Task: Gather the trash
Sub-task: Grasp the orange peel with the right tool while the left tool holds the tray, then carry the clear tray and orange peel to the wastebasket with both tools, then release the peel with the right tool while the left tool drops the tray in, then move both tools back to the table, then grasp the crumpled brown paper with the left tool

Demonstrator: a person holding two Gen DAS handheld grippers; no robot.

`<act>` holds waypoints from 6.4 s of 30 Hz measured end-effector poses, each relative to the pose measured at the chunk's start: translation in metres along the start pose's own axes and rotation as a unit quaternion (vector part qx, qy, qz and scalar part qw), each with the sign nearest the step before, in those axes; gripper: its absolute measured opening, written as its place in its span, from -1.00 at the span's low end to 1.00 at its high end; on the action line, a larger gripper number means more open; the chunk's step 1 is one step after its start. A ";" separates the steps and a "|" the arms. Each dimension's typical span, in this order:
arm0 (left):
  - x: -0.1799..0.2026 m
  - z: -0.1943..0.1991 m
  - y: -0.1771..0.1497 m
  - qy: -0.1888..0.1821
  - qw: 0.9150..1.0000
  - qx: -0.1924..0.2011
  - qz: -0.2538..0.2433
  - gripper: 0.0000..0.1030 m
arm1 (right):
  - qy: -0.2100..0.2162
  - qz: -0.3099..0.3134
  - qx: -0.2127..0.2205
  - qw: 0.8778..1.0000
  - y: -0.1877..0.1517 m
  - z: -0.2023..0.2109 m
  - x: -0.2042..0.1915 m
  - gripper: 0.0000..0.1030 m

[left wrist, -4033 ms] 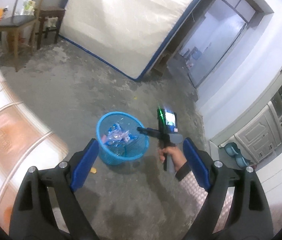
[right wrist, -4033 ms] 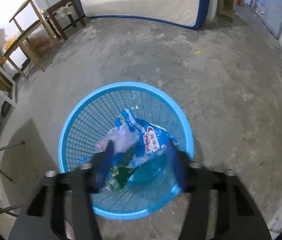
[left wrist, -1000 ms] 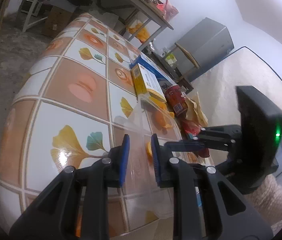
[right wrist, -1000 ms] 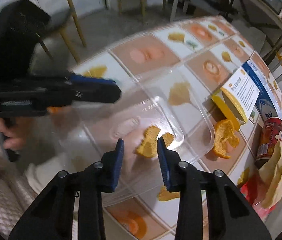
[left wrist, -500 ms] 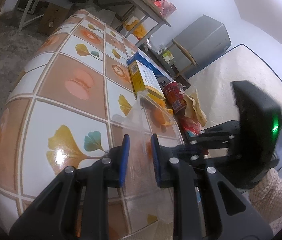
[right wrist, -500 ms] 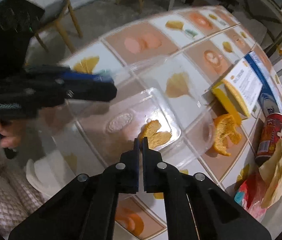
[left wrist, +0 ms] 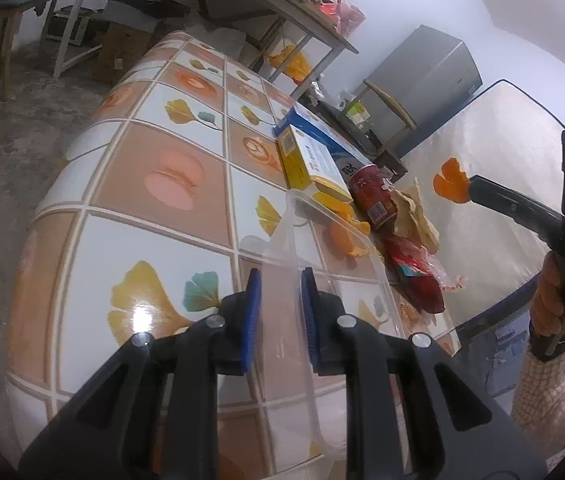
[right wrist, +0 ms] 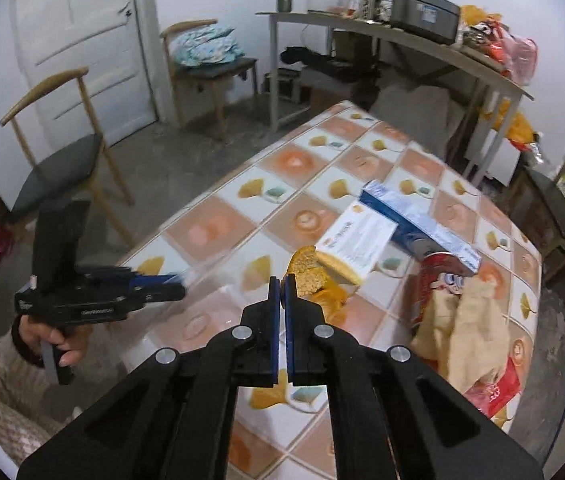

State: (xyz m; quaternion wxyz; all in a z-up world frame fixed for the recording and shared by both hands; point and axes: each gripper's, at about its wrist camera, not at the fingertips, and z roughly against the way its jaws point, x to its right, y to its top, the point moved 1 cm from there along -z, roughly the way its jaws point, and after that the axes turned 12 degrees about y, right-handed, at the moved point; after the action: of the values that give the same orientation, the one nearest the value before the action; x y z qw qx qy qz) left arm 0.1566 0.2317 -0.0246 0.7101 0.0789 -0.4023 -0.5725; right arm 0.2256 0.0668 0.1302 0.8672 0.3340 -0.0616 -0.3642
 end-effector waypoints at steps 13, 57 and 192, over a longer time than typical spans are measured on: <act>-0.003 0.002 0.000 -0.005 1.000 0.000 0.001 -0.67 | -0.031 -0.064 -0.109 0.991 -0.034 -0.112 0.051 -0.91; 0.015 0.009 0.001 0.028 0.999 0.030 -0.028 -0.96 | -0.047 -0.154 0.010 0.987 -0.054 -0.069 0.061 -0.89; 0.322 -0.173 0.036 0.061 0.899 -0.042 -0.431 0.45 | -0.074 -0.359 0.201 0.908 -0.254 0.101 0.127 0.26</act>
State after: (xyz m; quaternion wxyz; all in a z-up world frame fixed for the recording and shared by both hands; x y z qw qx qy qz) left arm 0.3049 -0.0990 0.0361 0.4198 0.2498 -0.2604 -0.8328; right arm 0.1323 -0.2030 0.0321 0.5851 0.4732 -0.0731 -0.6545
